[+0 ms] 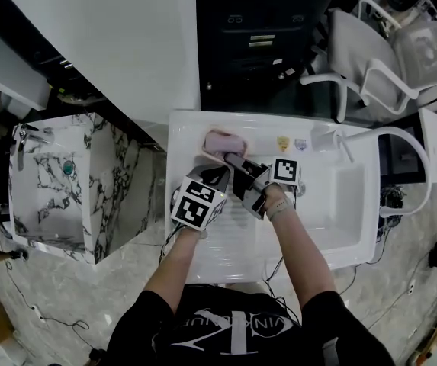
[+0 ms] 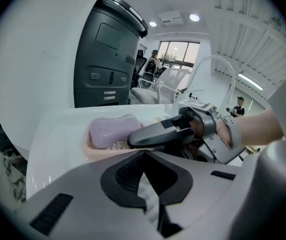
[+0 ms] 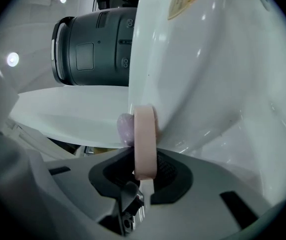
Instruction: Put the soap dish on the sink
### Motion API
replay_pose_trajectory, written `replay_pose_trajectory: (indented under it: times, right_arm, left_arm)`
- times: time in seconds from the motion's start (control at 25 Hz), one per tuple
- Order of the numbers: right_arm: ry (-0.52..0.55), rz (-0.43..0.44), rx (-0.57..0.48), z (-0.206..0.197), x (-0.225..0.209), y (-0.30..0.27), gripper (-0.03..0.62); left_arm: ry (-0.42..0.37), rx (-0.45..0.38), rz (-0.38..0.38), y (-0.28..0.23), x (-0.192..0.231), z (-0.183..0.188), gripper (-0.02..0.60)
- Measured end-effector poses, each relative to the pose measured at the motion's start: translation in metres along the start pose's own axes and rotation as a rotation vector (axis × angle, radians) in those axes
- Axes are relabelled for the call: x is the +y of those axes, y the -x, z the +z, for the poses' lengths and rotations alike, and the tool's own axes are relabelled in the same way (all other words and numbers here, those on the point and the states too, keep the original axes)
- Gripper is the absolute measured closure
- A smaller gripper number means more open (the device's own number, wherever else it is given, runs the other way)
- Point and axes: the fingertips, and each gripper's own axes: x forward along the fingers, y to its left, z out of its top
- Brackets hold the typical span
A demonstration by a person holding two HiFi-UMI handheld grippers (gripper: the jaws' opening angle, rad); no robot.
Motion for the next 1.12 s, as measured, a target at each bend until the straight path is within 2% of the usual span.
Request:
replay_pose_trajectory:
  times: [0.12, 0.32, 0.44, 0.52, 0.92, 1.12]
  right_arm:
    - [0.005, -0.003, -0.001, 0.0, 0.002, 0.001, 0.514]
    - [0.048, -0.022, -0.008, 0.002, 0.003, 0.004, 0.51]
    - [0.093, -0.018, -0.009, 0.003, 0.005, 0.004, 0.488]
    - [0.1, -0.023, -0.017, 0.003, 0.006, 0.006, 0.413]
    - [0.065, -0.038, -0.072, 0.01, 0.003, 0.024, 0.358]
    - [0.087, -0.005, -0.101, 0.015, 0.006, 0.035, 0.349]
  left_arm:
    - [-0.047, 0.054, 0.033, -0.004, 0.004, -0.003, 0.569]
    - [-0.065, 0.086, 0.016, -0.01, 0.001, -0.004, 0.569]
    - [-0.063, 0.081, 0.005, -0.014, -0.002, -0.003, 0.569]
    - [-0.042, 0.073, -0.012, -0.016, -0.005, -0.003, 0.569]
    - [-0.001, 0.037, -0.052, -0.024, -0.01, 0.003, 0.569]
    - [0.014, 0.021, -0.067, -0.028, -0.013, 0.007, 0.569]
